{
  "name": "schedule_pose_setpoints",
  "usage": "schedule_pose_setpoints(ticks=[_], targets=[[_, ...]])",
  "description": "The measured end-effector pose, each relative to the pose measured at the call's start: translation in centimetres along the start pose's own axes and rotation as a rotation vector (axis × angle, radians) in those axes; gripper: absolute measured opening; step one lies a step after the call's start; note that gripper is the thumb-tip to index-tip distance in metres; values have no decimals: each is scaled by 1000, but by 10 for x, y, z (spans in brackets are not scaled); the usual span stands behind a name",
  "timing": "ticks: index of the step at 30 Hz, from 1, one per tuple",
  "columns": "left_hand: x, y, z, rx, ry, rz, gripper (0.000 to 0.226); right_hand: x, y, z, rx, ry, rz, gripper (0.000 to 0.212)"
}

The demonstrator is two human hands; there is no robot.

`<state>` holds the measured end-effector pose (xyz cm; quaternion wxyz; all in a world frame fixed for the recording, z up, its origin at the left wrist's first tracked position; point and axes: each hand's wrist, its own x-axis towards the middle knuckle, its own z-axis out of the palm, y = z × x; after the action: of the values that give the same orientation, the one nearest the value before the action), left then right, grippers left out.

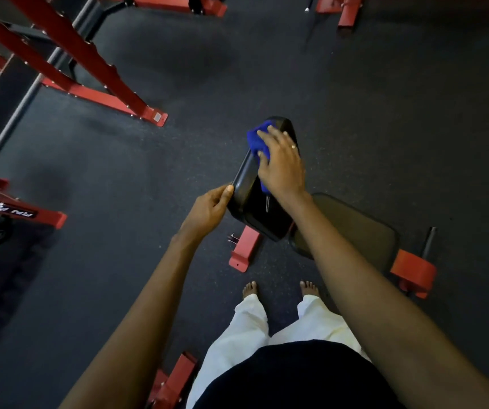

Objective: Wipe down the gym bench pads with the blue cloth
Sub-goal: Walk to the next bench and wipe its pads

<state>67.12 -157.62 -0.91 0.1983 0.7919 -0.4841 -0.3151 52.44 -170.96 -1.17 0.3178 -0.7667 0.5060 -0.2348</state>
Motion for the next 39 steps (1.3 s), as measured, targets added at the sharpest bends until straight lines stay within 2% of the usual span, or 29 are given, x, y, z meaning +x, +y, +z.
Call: schedule_pose_setpoints(ticks=[3,9,11,15,19,21,23,25,27,31,33,36,39], targets=[[13,-14,-5,7,-7,115,40,14,-2,1,43,46,74,50],[46,-33,-15,-88,-173,201,30,-84,-20,27,21,73,14,53],[63,-30,-19,-77,-182,266,34,-83,-26,33,-21,101,28,52],[89,-17,-25,-39,-209,358,41,-58,-31,39,-41,228,173,51],[99,-3,-27,-40,-312,396,31,-98,-64,68,-47,373,316,54],[99,5,-26,2,-363,394,40,-120,-74,84,-71,410,316,56],[99,14,-25,15,-446,357,61,-131,-73,100,-67,452,319,59],[97,22,-22,-1,-516,331,81,-137,-72,114,-13,512,332,61],[93,29,-17,-31,-539,325,87,-137,-72,128,107,608,366,58],[97,36,-16,-102,-595,227,90,-146,-72,156,601,818,640,49],[94,36,-11,-115,-544,215,88,-149,-64,162,729,814,755,48],[67,34,12,-172,-252,220,72,-139,-37,158,811,804,848,43],[49,31,27,-205,-40,236,72,-129,-5,155,941,792,1006,40]])
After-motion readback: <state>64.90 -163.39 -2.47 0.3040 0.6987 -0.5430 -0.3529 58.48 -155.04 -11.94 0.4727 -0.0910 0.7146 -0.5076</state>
